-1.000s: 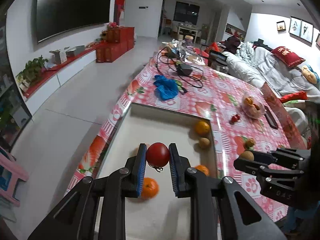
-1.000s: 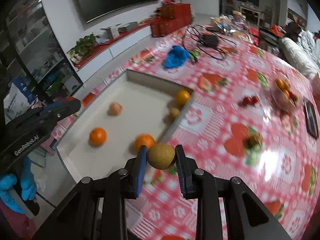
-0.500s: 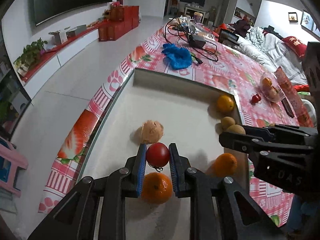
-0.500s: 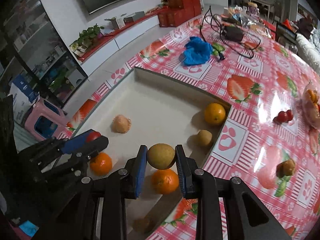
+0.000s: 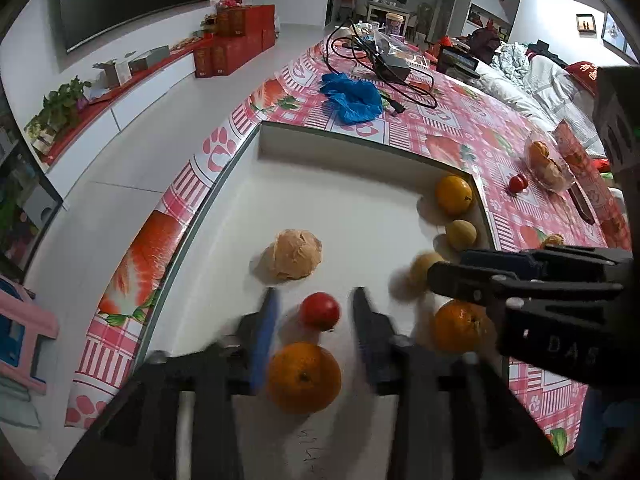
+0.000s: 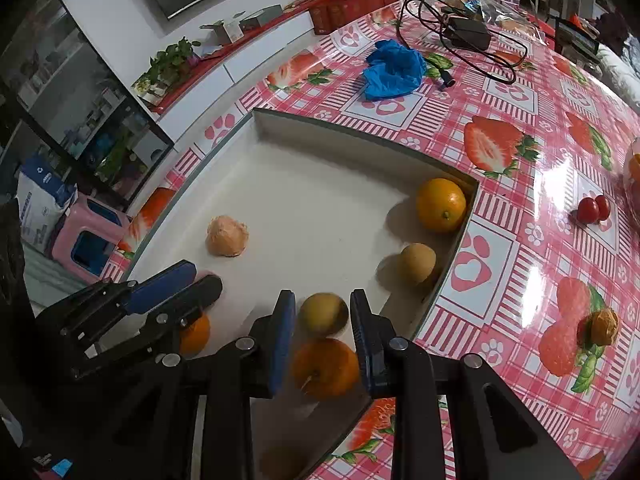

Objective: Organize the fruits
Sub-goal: 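Open both tools to drop the tomato and kiwi into the tray, then move both open tools back to the fruits on the tablecloth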

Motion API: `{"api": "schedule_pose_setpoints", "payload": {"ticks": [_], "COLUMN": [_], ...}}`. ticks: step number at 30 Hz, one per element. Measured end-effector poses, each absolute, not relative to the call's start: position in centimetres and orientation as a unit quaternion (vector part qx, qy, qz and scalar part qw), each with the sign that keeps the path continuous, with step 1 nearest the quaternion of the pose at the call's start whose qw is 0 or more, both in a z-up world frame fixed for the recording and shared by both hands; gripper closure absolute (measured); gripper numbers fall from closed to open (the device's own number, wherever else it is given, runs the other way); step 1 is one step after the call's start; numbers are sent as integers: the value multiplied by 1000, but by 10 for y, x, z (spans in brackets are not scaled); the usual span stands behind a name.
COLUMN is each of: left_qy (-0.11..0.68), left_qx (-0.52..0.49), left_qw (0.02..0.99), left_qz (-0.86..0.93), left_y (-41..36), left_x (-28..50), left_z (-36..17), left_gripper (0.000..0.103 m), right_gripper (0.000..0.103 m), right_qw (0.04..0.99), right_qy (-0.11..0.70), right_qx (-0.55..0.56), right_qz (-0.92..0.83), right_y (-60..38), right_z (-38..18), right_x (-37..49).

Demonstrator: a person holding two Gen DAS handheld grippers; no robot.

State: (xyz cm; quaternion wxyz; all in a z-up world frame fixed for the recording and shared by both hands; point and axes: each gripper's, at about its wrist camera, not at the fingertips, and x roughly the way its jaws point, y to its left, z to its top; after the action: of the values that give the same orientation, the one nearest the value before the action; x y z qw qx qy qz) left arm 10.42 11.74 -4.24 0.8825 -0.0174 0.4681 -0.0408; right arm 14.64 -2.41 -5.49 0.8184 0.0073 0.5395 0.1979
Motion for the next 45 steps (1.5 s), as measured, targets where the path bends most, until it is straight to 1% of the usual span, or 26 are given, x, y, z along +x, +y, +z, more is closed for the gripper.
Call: {"api": "schedule_pose_setpoints", "payload": {"ticks": [1,3,4,9,15,21,24,30,35,40,45], "left_qy": [464,461,461,463,464,452,444,439,433,433,438], "left_qx": [-15,-14,-14,-12,-8,2,12,30,41,42,55], "left_qw": [885,887,887,886,885,891,894,895,895,893,887], "left_qz": [-38,-37,-37,-34,-37,-47,-54,-78,-98,-118,-134], "left_y": [117,116,115,113,106,92,82,55,33,12,-12], "left_x": [103,102,102,102,98,94,92,87,85,87,87], "left_z": [-41,-39,-38,-35,-26,-6,5,21,30,37,34], "left_gripper": [38,30,27,23,23,22,22,21,21,21,21], "right_gripper": [54,28,28,28,28,28,0,0,0,0,0], "right_qw": [818,823,825,830,837,847,857,864,865,860,845], "right_qy": [540,530,528,521,511,499,486,480,484,501,527], "right_qx": [9,14,13,0,7,21,33,64,93,95,94], "right_qz": [197,201,201,199,194,184,169,140,97,20,-9], "right_y": [-25,-26,-26,-24,-35,-56,-73,-114,-167,-223,-247], "right_z": [-55,-51,-49,-42,-32,-19,-11,-10,-22,-41,-69], "right_x": [146,144,143,139,134,128,124,117,107,98,94]}}
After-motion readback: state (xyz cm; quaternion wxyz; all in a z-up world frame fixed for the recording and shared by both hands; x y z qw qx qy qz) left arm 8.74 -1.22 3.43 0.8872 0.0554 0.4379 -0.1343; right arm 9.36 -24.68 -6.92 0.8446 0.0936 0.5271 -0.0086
